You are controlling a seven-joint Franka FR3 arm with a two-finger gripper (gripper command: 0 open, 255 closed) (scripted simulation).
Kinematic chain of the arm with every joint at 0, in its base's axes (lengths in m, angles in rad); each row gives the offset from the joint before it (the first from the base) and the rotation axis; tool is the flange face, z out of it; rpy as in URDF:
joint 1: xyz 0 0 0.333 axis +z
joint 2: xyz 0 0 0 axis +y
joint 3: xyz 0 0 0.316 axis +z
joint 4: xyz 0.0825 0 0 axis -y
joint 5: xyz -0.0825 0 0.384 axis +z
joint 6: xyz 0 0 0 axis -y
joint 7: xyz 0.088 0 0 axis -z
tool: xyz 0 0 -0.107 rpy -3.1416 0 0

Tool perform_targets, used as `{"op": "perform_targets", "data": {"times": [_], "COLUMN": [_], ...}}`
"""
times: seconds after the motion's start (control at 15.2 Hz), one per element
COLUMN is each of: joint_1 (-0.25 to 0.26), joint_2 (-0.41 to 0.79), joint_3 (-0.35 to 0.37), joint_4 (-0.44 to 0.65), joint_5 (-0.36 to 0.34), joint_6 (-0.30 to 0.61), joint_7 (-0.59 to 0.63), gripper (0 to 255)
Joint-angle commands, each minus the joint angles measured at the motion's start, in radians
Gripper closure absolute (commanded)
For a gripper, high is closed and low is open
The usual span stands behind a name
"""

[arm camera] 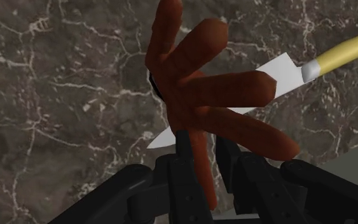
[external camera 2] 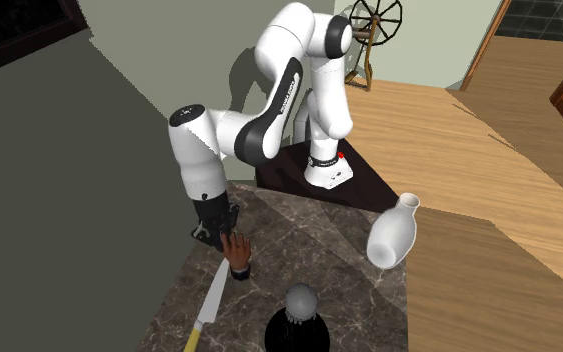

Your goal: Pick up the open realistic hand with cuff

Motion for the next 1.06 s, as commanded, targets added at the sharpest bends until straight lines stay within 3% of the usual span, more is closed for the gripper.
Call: {"op": "perform_targets", "data": {"times": [0.0, 0.99], "joint_1": [-0.001, -0.008], "joint_2": [-0.005, -0.041], "joint_3": [0.001, 0.003], "joint_4": [0.014, 0.156], "joint_5": [0.003, 0.017], "joint_6": [-0.019, -0.189], "joint_7": [0.001, 0.015], "gripper": [255, 255]}}
